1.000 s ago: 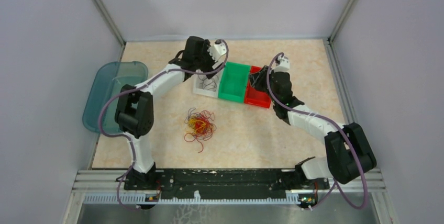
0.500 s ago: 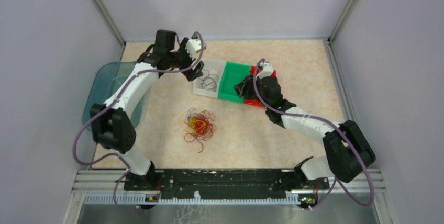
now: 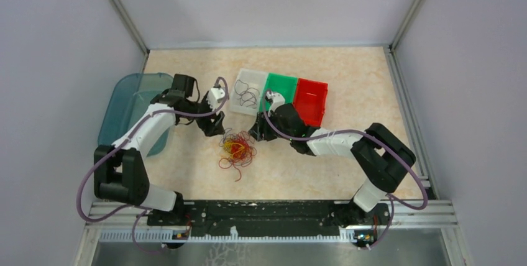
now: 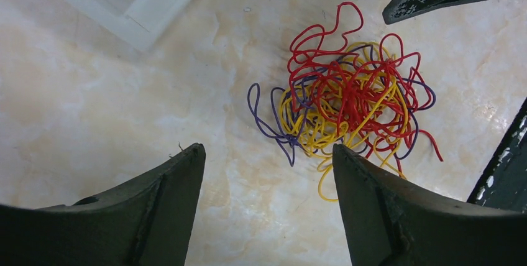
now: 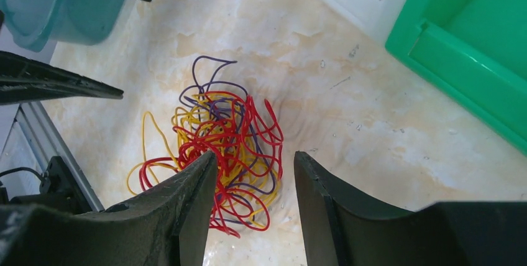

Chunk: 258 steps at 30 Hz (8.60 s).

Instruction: Untangle the cables

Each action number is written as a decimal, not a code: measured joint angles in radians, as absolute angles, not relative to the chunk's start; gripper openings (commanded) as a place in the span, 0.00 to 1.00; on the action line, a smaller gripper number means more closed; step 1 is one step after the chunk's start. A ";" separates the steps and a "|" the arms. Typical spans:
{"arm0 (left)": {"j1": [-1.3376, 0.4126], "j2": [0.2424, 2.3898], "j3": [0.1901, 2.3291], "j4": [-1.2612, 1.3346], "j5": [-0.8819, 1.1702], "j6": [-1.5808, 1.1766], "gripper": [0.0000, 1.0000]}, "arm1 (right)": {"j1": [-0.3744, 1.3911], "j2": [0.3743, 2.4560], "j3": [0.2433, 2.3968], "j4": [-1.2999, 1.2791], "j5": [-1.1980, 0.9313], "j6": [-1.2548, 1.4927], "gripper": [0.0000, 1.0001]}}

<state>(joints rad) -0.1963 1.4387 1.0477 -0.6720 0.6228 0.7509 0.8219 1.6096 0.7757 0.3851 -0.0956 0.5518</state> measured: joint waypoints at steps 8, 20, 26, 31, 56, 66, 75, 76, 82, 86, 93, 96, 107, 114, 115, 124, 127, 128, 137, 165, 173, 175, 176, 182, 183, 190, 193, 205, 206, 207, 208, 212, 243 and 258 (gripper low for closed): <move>-0.196 1.497 1.003 -0.533 0.629 0.645 0.59 | 0.821 1.604 0.774 0.391 -0.085 0.561 0.49; -0.196 1.603 0.968 -0.467 0.617 0.617 0.50 | 0.821 1.520 0.760 0.392 -0.032 0.560 0.49; -0.196 1.651 0.968 -0.467 0.618 0.616 0.35 | 0.821 1.518 0.760 0.389 -0.019 0.559 0.45; -0.199 1.671 0.968 -0.466 0.618 0.615 0.19 | 0.821 1.512 0.759 0.388 -0.010 0.559 0.42; -0.414 1.278 1.163 -0.704 0.664 0.572 0.00 | 0.822 1.427 0.723 0.493 -0.080 0.569 0.67; -0.500 1.272 1.301 -0.742 0.677 0.511 0.00 | 0.823 1.338 0.667 0.575 -0.150 0.558 0.68; -0.545 1.269 1.400 -0.745 0.616 0.489 0.00 | 0.824 1.283 0.619 0.624 -0.186 0.566 0.68; -0.550 1.267 1.399 -0.741 0.603 0.485 0.00 | 0.824 1.279 0.615 0.625 -0.186 0.566 0.68; -0.567 1.264 1.416 -0.741 0.588 0.447 0.00 | 0.824 1.269 0.609 0.631 -0.181 0.569 0.67; -0.575 1.264 1.481 -0.745 0.602 0.415 0.00 | 0.824 1.281 0.624 0.620 -0.168 0.569 0.66; -0.588 1.260 1.546 -0.750 0.632 0.375 0.00 | 0.825 1.335 0.710 0.564 -0.097 0.569 0.65; -0.591 1.261 1.552 -0.760 0.644 0.361 0.00 | 0.827 1.369 0.741 0.561 -0.065 0.569 0.65; -0.600 1.270 1.744 -0.747 0.657 0.330 0.00 | 0.904 1.491 0.801 0.554 0.064 0.569 0.65; -0.600 1.270 1.818 -0.645 0.654 0.303 0.00 | 0.912 1.543 0.801 0.565 0.086 0.577 0.64; -0.600 1.270 1.821 -0.627 0.649 0.300 0.00 | 0.912 1.544 0.801 0.570 0.089 0.577 0.64; -0.600 1.256 1.823 -0.404 0.547 0.319 0.00 | 0.912 1.565 0.793 0.664 0.109 0.603 0.62; -0.600 1.234 1.829 -0.307 0.521 0.342 0.00 | 0.915 1.589 0.764 0.658 0.112 0.605 0.62; -0.600 1.227 1.835 -0.279 0.513 0.350 0.00 | 0.916 1.595 0.752 0.655 0.112 0.605 0.62; -0.601 1.182 1.880 -0.098 0.440 0.428 0.00 | 0.922 1.601 0.725 0.636 0.117 0.607 0.59; -0.601 1.237 1.986 0.218 0.386 0.736 0.00 | 0.942 1.723 0.624 0.662 0.123 0.661 0.00; -0.601 1.338 2.118 0.294 0.411 0.830 0.00 | 0.963 1.801 0.615 0.709 0.125 0.686 0.00; -0.601 1.353 2.135 0.311 0.419 0.850 0.00 | 0.974 1.815 0.615 0.736 0.131 0.691 0.00; -0.601 1.357 2.139 0.316 0.422 0.857 0.00 | 0.976 1.817 0.614 0.742 0.132 0.692 0.00; -0.601 1.377 2.159 0.328 0.434 0.884 0.00 | 0.981 1.762 0.564 0.733 0.162 0.676 0.46; -0.601 1.372 2.148 0.324 0.434 0.885 0.00 | 0.981 1.728 0.548 0.715 0.165 0.664 0.55; -0.601 1.264 1.920 0.294 0.458 0.888 0.00 | 0.981 1.373 0.542 0.599 0.166 0.512 0.75; -0.601 1.261 1.902 0.281 0.462 0.887 0.00 | 0.978 1.322 0.612 0.539 0.131 0.450 0.75; -0.601 1.260 1.905 0.265 0.466 0.883 0.00 | 0.972 1.422 0.840 0.452 -0.039 0.297 0.37; -0.601 1.260 1.908 0.263 0.466 0.883 0.00 | 0.972 1.433 0.840 0.457 -0.040 0.299 0.34; -0.601 1.261 1.914 0.261 0.466 0.883 0.00 | 0.972 1.445 0.840 0.457 -0.042 0.300 0.34; -0.601 1.261 1.920 0.260 0.467 0.883 0.00 | 0.972 1.455 0.840 0.458 -0.044 0.302 0.34; -0.601 1.265 1.961 0.256 0.470 0.883 0.00 | 0.972 1.493 0.839 0.493 -0.059 0.329 0.28; -0.601 1.256 1.827 0.220 0.406 0.929 0.00 | 0.963 1.450 0.719 0.315 0.112 0.484 0.64; -0.601 1.345 1.558 0.154 0.234 0.865 0.00 | 0.788 1.170 0.530 0.157 0.261 0.554 0.60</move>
